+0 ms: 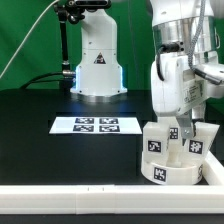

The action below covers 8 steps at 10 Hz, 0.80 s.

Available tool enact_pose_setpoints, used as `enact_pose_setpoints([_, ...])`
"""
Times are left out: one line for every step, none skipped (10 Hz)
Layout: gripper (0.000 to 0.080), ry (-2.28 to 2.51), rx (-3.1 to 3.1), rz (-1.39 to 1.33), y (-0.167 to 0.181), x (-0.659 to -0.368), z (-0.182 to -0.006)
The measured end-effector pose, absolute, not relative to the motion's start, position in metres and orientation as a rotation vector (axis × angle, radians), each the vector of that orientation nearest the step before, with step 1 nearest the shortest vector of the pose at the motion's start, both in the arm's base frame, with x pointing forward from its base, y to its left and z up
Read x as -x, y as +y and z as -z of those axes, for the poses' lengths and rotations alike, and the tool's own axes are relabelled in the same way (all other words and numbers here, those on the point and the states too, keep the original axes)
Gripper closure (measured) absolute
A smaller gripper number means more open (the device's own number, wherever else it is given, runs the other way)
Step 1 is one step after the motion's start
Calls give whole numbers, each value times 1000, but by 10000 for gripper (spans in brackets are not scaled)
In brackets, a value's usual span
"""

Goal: Assemble stool

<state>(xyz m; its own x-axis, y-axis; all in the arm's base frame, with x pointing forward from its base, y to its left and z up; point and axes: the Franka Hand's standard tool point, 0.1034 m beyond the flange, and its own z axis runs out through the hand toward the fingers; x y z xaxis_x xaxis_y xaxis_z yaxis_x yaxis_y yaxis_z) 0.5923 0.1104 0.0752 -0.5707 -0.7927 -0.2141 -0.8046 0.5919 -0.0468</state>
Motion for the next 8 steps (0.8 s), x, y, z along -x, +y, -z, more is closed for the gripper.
enact_pose_setpoints([459, 2616, 1275, -81, 112, -593, -75])
enact_pose_setpoints([459, 2611, 1265, -72, 112, -593, -75])
enact_pose_setpoints([459, 2619, 1239, -77, 111, -593, -75])
enact_pose_setpoints([459, 2616, 1241, -82, 113, -593, -74])
enact_pose_setpoints([303, 2595, 1281, -78, 113, -593, -75])
enact_pose_setpoints([200, 2583, 1284, -79, 114, -595, -81])
enact_pose_setpoints([200, 2558, 1299, -77, 115, -597, -90])
enact_pose_setpoints([160, 2536, 1299, -76, 116, -601, -102])
